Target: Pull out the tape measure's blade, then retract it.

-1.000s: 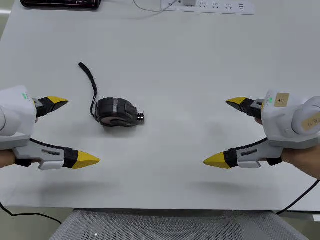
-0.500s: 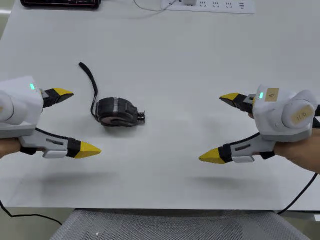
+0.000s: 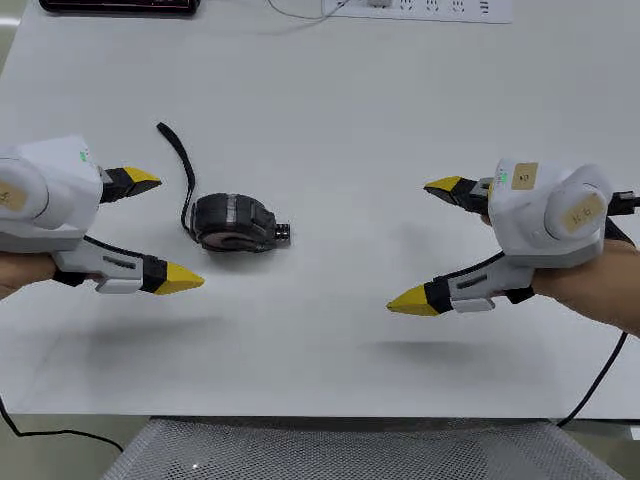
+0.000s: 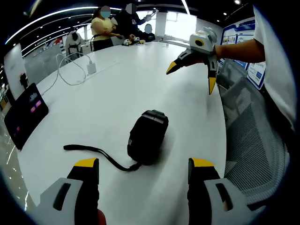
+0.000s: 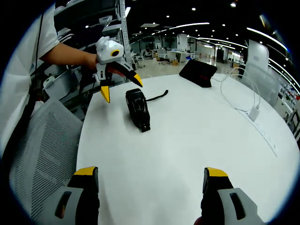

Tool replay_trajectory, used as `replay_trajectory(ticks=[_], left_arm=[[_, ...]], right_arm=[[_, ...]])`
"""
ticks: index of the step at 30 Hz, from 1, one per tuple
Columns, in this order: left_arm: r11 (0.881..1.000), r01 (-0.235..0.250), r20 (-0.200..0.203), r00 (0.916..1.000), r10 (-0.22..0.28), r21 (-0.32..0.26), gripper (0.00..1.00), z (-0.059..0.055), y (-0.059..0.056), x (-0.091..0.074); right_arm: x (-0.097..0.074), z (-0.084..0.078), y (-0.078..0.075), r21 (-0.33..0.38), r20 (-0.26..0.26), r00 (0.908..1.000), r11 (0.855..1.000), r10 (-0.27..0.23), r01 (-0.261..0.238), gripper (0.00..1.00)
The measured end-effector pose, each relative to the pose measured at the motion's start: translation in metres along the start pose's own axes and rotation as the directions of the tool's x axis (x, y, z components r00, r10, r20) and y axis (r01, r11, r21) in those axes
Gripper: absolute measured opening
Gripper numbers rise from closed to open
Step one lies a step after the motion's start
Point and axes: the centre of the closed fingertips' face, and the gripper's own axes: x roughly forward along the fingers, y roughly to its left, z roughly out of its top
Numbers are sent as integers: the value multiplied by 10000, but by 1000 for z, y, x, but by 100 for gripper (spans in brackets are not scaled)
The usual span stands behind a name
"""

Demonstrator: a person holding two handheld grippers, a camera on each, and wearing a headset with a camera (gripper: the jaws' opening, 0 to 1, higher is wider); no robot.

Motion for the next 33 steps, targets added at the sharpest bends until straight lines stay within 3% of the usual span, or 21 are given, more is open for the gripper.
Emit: replay_trajectory(ticks=[5,14,33], left_arm=[[9998,123,-88,9999,-121,147,63,2,3,5],[9975,345,-485,9983,-316,612,54,1,4,17],[9891,885,-770,9938,-797,1180,38,2,-1,36]], right_arm=[[3,2,0,-32,8,10000,10000,79,-79,91],[8,5,-2,-21,63,9999,9999,160,-160,91],[17,9,-3,-34,120,9995,9995,308,-307,90]])
